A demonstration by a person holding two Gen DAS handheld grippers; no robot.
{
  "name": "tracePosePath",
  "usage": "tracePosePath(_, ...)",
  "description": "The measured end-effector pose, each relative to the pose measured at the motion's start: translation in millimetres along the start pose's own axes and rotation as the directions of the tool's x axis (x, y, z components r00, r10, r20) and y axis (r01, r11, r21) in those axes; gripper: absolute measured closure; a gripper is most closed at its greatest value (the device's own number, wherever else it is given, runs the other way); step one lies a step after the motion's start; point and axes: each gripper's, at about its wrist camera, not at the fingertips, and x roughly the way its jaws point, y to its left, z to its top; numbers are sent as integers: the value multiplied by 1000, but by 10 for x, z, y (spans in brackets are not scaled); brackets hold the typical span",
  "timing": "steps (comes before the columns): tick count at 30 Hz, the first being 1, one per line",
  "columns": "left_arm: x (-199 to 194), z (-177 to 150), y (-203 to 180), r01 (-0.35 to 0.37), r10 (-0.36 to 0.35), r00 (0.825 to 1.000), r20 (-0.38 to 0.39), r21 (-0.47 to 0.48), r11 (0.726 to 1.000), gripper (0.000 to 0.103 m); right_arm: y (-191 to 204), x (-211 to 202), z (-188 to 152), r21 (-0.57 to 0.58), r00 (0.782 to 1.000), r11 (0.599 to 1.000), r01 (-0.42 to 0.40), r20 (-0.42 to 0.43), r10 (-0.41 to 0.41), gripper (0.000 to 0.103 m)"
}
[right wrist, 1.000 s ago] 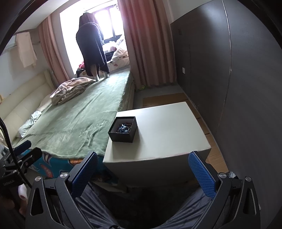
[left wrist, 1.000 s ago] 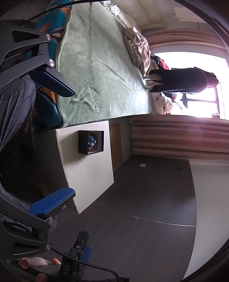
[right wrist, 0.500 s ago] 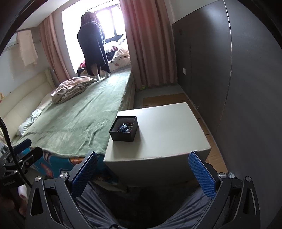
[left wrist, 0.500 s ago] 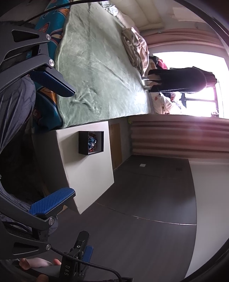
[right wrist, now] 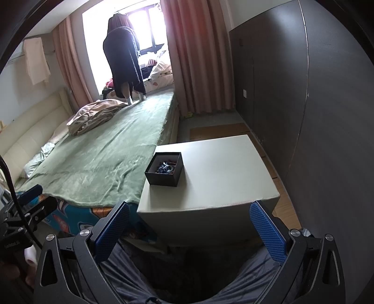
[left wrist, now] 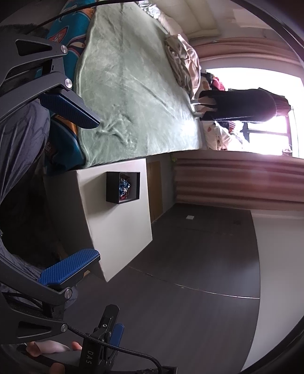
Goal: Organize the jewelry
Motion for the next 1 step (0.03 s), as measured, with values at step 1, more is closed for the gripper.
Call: tracePosePath(1,-9,3,-8,0,0,1000,3,-1,1000,0,-4,13,2,0,1000,1000,0,-2,0,0)
